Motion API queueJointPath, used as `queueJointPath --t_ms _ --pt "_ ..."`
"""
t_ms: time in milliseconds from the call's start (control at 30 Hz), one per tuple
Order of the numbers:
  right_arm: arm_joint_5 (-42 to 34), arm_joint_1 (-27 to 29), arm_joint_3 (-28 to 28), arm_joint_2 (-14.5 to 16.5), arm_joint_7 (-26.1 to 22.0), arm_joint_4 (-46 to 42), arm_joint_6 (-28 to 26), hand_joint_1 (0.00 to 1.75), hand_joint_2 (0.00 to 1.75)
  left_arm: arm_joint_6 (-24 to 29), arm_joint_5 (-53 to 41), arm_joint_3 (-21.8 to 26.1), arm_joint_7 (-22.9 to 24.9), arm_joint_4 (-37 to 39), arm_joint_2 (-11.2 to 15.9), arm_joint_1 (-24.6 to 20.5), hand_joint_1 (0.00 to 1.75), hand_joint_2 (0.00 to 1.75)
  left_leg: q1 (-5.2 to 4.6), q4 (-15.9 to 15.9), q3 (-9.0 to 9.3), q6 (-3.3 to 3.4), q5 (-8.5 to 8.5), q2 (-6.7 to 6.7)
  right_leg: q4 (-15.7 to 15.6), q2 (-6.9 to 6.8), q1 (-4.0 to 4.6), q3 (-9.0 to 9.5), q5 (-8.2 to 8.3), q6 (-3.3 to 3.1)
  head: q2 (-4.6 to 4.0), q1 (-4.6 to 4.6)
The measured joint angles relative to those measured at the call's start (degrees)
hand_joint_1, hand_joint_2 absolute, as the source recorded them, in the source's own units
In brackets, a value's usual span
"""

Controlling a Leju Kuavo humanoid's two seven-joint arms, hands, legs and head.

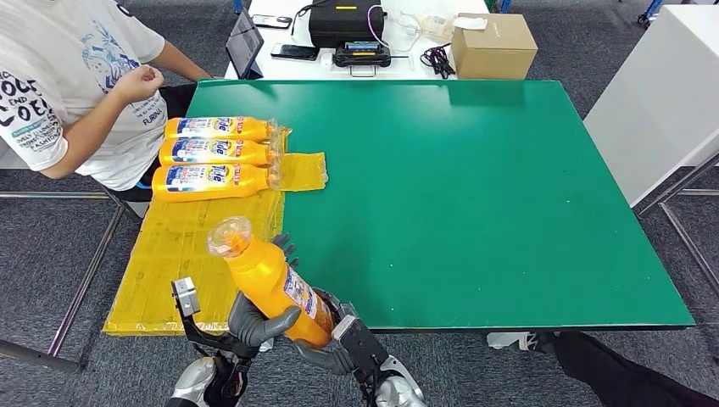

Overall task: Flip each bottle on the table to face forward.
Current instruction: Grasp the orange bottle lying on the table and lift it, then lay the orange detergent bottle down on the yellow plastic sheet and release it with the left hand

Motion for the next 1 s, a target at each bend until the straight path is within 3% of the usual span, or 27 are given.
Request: queueJointPath --t_ms 100,133,433,500,600,633,733,1000 --pt "0.0 -0.4 0.4 0.0 0.0 0.8 0.0 1.75 1.75 0.0 -0.4 0.2 0.0 0.0 0.0 0.0 1.43 1.75 0.0 0.0 0.0 0.0 0.0 0.0 0.0 0.0 0.0 0.0 0.0 0.0 0.0 0.0" --pt "0.0 -0.6 0.6 0.0 0.0 1.0 0.0 1.75 1.75 0.0 -0.4 0.2 0.0 0.0 0.0 0.1 1.75 1.75 0.0 0.0 0.0 0.0 0.0 0.0 0.0 0.0 0.0 0.0 0.0 0.0 0.0 0.0" --pt "0.0 -1.0 1.0 0.1 -0.1 2.2 0.1 1.75 1.75 0.0 -0.5 0.8 0.0 0.0 0.0 0.4 1.75 1.75 0.0 0.0 0.01 0.0 0.0 0.0 0.0 0.0 0.0 0.0 0.0 0.0 0.0 0.0" --pt "0.0 -1.0 1.1 0.1 -0.1 2.3 0.0 1.65 1.75 0.3 -0.5 1.0 0.1 0.0 0.0 0.5 1.75 1.75 0.0 0.0 0.01 0.0 0.0 0.0 0.0 0.0 0.0 0.0 0.0 0.0 0.0 0.01" --pt "0.2 -0.9 1.2 0.3 -0.1 2.3 -0.1 0.35 1.75 1.1 -0.8 1.2 0.3 0.0 0.0 0.5 1.75 1.75 0.0 0.0 0.01 0.0 0.0 0.01 0.0 0.0 0.0 0.0 0.0 0.0 0.0 0.0" --pt "0.5 -0.9 1.3 0.3 0.0 2.3 -0.3 0.0 1.31 1.5 -1.0 1.3 0.3 -0.1 0.0 0.4 1.75 1.75 0.0 0.0 0.01 0.0 0.0 0.0 0.0 0.0 0.0 0.0 0.0 0.0 0.0 0.01" --pt "1.7 -0.6 1.9 0.5 1.0 2.0 -2.3 0.0 0.0 3.6 -1.7 1.4 0.3 -0.7 0.0 0.4 1.75 1.75 0.0 0.0 0.0 0.0 0.0 0.0 0.0 0.0 0.0 0.0 0.0 0.0 0.0 0.02" --pt "3.1 1.4 2.3 0.2 4.6 -4.6 -5.1 0.0 0.0 7.6 -4.1 2.4 -0.6 -4.1 0.0 0.3 1.75 1.75 0.0 0.0 0.0 0.0 0.0 0.0 0.0 0.0 0.0 0.0 0.0 0.0 0.0 0.02"
